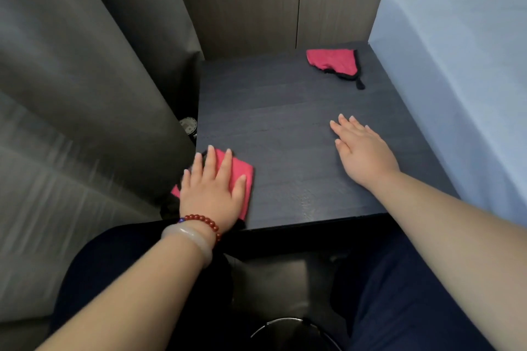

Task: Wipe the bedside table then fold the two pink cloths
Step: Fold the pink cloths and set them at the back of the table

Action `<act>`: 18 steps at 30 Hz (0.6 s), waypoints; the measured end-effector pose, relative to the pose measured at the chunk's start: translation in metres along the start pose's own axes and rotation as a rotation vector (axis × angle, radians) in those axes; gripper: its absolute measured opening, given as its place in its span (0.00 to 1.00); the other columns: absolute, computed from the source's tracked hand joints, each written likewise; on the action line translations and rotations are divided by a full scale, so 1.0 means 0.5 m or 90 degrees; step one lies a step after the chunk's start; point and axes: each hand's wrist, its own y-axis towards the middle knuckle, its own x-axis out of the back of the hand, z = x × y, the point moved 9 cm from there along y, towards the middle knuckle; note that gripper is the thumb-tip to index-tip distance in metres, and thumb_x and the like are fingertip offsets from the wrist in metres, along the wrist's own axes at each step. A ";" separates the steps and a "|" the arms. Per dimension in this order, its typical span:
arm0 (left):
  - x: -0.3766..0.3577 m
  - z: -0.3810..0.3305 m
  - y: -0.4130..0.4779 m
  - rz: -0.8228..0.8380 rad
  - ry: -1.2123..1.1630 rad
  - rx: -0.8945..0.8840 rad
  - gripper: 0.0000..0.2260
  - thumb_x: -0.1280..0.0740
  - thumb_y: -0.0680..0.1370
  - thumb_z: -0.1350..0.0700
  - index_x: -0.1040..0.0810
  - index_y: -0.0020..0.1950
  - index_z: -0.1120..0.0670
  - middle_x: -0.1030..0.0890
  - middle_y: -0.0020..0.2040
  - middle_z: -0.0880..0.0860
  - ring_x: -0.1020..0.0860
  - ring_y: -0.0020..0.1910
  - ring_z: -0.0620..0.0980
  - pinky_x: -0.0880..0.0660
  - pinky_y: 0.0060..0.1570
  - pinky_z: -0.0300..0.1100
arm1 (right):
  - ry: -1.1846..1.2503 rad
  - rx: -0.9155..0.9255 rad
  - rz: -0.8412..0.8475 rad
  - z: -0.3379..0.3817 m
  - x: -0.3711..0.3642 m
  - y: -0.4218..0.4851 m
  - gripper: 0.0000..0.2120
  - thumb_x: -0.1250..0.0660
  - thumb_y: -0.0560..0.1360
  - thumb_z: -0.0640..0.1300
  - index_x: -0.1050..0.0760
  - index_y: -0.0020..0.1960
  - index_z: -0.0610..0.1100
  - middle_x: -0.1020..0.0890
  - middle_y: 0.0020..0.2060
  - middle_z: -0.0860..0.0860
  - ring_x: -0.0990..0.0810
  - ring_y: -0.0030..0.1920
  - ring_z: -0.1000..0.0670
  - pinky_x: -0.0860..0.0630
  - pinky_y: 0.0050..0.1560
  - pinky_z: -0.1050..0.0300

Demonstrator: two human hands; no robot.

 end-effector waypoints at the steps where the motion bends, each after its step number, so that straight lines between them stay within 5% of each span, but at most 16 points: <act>1: -0.002 0.022 0.008 0.020 -0.010 0.047 0.29 0.55 0.79 0.38 0.53 0.79 0.44 0.55 0.80 0.51 0.56 0.78 0.55 0.56 0.75 0.56 | 0.005 -0.001 -0.001 -0.002 0.000 0.001 0.22 0.49 0.82 0.45 0.40 0.76 0.51 0.42 0.77 0.53 0.47 0.77 0.53 0.51 0.76 0.53; 3: -0.004 -0.006 0.003 -0.001 0.012 0.073 0.29 0.56 0.79 0.40 0.52 0.80 0.47 0.54 0.80 0.55 0.55 0.78 0.58 0.56 0.75 0.57 | 0.021 -0.005 -0.002 -0.004 0.000 0.002 0.22 0.49 0.82 0.45 0.39 0.75 0.51 0.42 0.76 0.54 0.47 0.77 0.53 0.52 0.76 0.54; 6: -0.011 -0.176 -0.043 -0.062 -0.015 -0.067 0.32 0.55 0.76 0.40 0.45 0.79 0.50 0.48 0.79 0.58 0.50 0.77 0.61 0.54 0.74 0.58 | 0.082 -0.006 -0.004 -0.006 0.008 0.004 0.21 0.49 0.82 0.43 0.36 0.74 0.50 0.40 0.76 0.53 0.46 0.76 0.54 0.52 0.76 0.55; 9: -0.032 -0.315 -0.100 0.003 -0.013 -0.200 0.30 0.54 0.80 0.42 0.54 0.80 0.50 0.57 0.80 0.56 0.60 0.77 0.58 0.61 0.74 0.56 | 0.157 -0.001 0.001 -0.008 0.019 -0.001 0.20 0.48 0.82 0.42 0.33 0.73 0.47 0.38 0.75 0.52 0.45 0.76 0.55 0.52 0.75 0.58; 12: -0.031 -0.325 -0.094 0.007 0.005 -0.255 0.30 0.53 0.79 0.40 0.53 0.80 0.48 0.55 0.80 0.54 0.58 0.78 0.56 0.60 0.75 0.55 | 0.208 -0.005 -0.005 -0.013 0.027 -0.007 0.19 0.47 0.82 0.42 0.31 0.71 0.45 0.36 0.74 0.52 0.43 0.75 0.55 0.52 0.74 0.61; 18: 0.007 -0.113 0.138 0.031 -0.005 0.034 0.30 0.55 0.80 0.39 0.57 0.80 0.47 0.58 0.80 0.54 0.58 0.78 0.57 0.59 0.75 0.55 | 0.177 -0.010 0.003 -0.010 0.015 0.005 0.19 0.46 0.82 0.41 0.32 0.72 0.46 0.36 0.74 0.52 0.43 0.76 0.53 0.51 0.76 0.56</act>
